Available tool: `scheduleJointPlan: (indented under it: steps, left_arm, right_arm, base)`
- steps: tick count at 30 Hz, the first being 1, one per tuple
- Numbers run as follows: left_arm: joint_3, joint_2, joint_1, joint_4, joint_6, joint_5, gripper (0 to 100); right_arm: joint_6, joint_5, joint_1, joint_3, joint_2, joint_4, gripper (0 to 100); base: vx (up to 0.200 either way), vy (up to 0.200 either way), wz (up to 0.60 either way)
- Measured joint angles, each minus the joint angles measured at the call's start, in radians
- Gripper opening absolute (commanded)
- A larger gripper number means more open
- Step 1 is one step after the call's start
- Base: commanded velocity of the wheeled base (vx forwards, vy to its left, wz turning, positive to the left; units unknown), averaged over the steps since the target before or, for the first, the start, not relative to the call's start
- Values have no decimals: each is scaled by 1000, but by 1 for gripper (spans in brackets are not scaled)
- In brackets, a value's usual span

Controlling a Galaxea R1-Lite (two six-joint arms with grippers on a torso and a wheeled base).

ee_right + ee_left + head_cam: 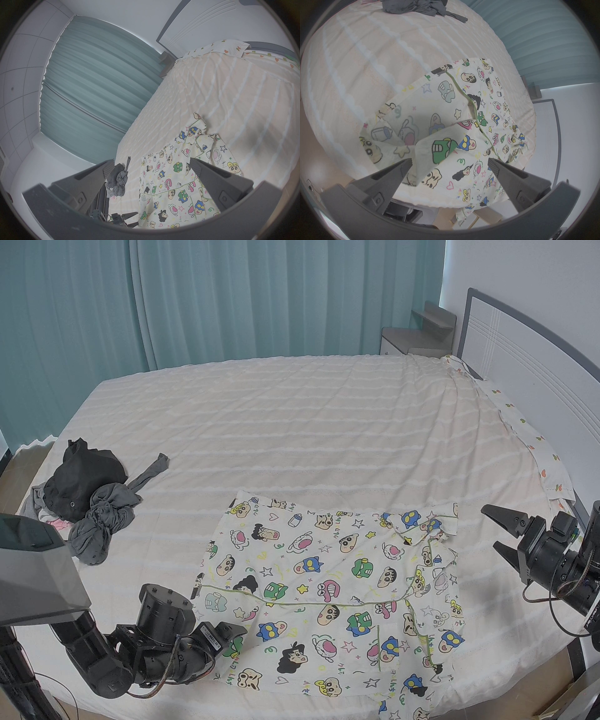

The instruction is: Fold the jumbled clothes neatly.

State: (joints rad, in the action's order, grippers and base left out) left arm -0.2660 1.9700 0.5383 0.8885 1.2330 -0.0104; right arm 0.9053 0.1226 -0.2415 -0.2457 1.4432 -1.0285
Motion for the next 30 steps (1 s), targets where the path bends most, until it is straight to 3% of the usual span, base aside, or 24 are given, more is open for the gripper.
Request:
scheduleJointPlan:
  steps: [11, 12, 30]
  left_arm:
    - [-44, 69, 2, 7, 1, 22, 100]
    - [-47, 71, 2, 7, 1, 22, 0]
    - [-53, 67, -1, 11, -10, 142, 0]
  right_arm:
    - [0, 4, -3, 3, -34, 3, 100]
    - [0, 4, -3, 3, -35, 3, 100]
    - [0, 2, -10, 3, -42, 3, 100]
  base:
    - [0, 0, 0]
    - [0, 0, 0]
    - [0, 0, 0]
